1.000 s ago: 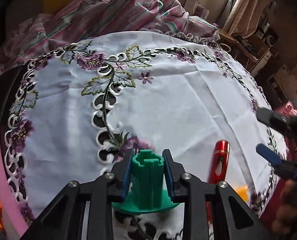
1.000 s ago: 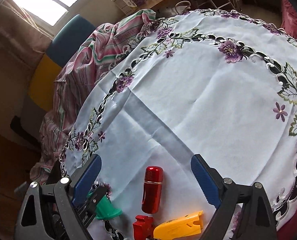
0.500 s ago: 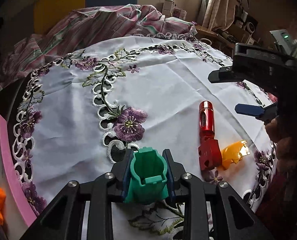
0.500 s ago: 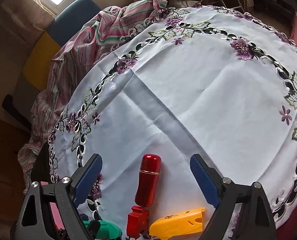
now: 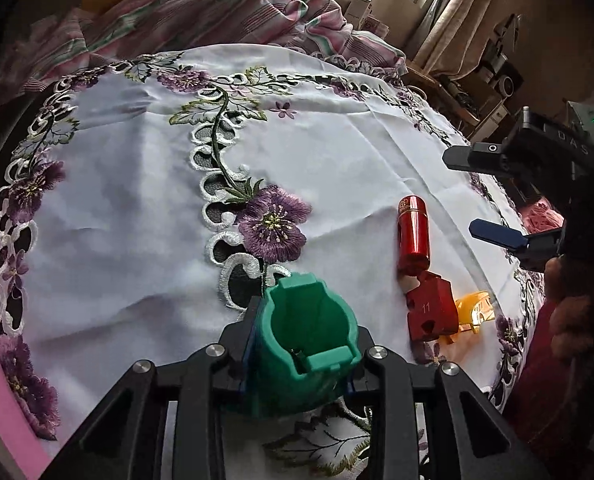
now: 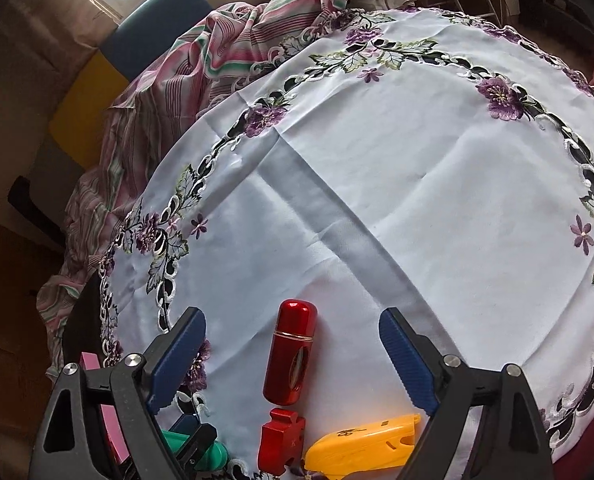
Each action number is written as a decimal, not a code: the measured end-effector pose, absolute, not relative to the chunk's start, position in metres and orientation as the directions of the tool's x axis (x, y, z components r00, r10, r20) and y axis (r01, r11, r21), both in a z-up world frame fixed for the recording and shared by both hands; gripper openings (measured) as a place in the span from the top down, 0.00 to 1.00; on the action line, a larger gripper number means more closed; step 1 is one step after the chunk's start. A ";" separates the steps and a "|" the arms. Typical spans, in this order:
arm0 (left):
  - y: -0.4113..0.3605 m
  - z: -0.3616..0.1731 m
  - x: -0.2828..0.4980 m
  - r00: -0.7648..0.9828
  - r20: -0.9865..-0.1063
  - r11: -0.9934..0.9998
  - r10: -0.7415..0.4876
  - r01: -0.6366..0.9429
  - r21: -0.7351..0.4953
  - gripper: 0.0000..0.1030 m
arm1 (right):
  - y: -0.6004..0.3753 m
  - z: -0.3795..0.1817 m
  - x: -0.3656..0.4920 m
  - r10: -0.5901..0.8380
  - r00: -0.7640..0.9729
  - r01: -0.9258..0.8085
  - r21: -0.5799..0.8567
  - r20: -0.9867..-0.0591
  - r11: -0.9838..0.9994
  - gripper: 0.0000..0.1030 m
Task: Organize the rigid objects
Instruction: 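Lift the green stamp with the left tool while the right tool approaches the red cylinder, then carry the green stamp into the tray and open the left tool while the right tool grasps the red cylinder, then carry the red cylinder into the tray and open the right tool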
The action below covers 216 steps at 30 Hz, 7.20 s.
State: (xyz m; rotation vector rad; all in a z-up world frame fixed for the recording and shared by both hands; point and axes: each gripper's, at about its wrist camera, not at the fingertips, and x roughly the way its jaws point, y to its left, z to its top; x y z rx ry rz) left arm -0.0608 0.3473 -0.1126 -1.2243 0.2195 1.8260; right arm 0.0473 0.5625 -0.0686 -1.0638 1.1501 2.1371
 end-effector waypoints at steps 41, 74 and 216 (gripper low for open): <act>0.250 -0.048 0.003 -0.192 -0.709 -0.540 0.679 -0.785 -0.305 0.71 | 0.542 -0.108 0.000 -0.012 -0.424 -0.671 0.324 -0.905 -0.667 0.70; 0.055 -0.070 -0.059 -0.386 -0.782 -0.855 0.490 -0.388 -0.344 0.71 | 0.502 -0.102 -0.020 0.207 -0.320 -0.518 -0.012 -0.925 -0.856 0.74; -0.003 -0.053 -0.044 -0.668 -0.729 -0.984 0.151 -0.170 -0.048 0.24 | 0.171 -0.086 -0.048 -0.346 -0.292 0.306 0.256 -0.891 -0.917 0.68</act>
